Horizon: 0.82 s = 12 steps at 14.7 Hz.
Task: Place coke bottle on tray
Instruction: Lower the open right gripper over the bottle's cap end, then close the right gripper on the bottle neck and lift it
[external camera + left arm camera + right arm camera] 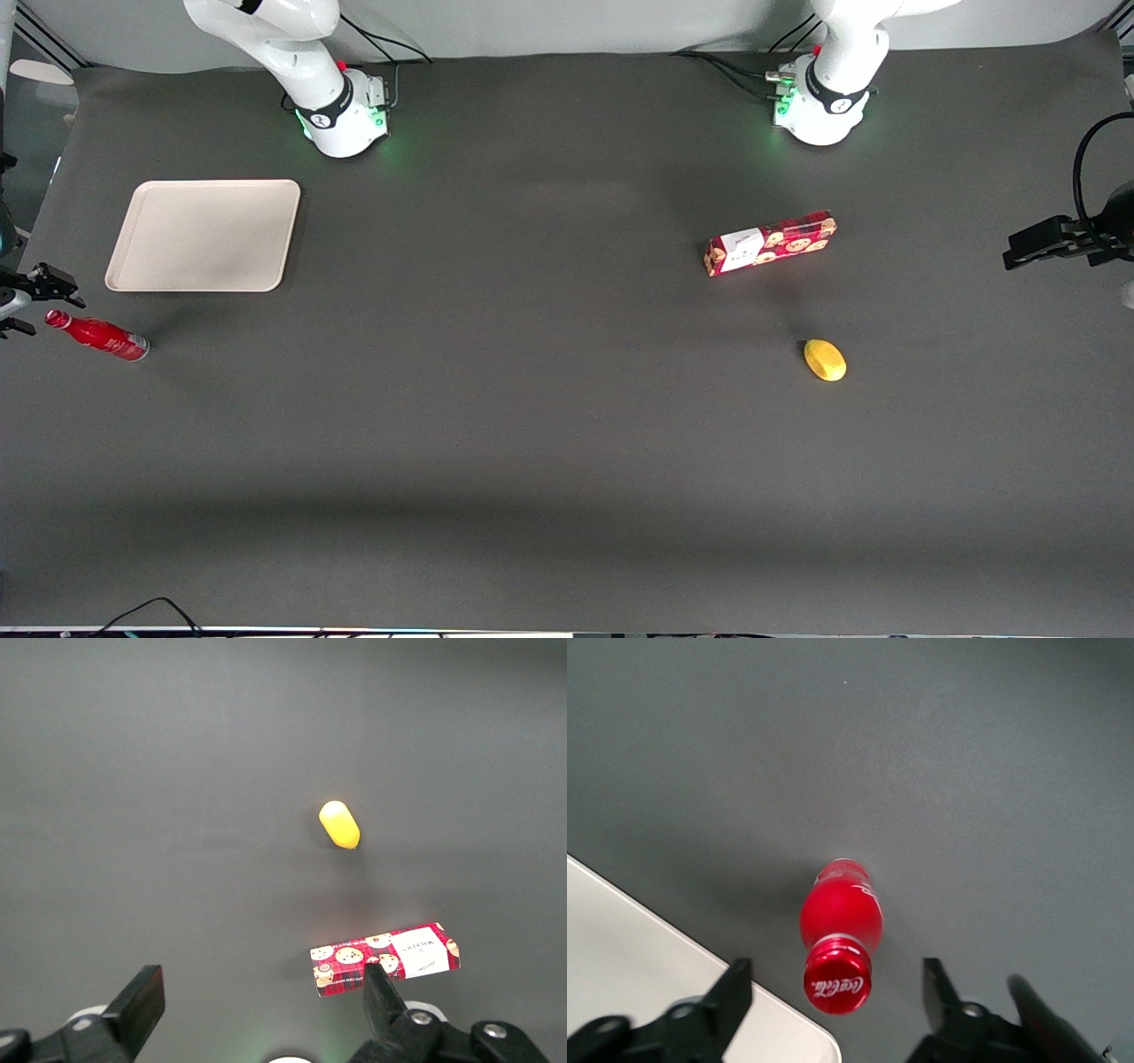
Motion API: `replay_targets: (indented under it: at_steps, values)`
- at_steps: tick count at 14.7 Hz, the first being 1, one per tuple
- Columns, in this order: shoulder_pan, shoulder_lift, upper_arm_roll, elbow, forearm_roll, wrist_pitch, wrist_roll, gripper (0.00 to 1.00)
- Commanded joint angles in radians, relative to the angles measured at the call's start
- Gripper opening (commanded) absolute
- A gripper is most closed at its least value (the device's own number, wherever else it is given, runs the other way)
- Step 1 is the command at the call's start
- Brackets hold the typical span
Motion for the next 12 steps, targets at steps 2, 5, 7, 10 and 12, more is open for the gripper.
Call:
replay_targets:
  at_steps: [2,5,7,10,12]
  values:
    - [0.007,0.014,-0.007,0.026,0.030,-0.002,-0.034,0.67]
    - [0.005,0.014,-0.007,0.026,0.030,-0.002,-0.035,0.51]
    - [0.005,0.014,-0.007,0.026,0.030,-0.002,-0.035,0.39]
    - [0.005,0.020,-0.007,0.026,0.033,-0.002,-0.035,0.20]
    - [0.005,0.020,-0.007,0.026,0.033,-0.002,-0.035,0.15]
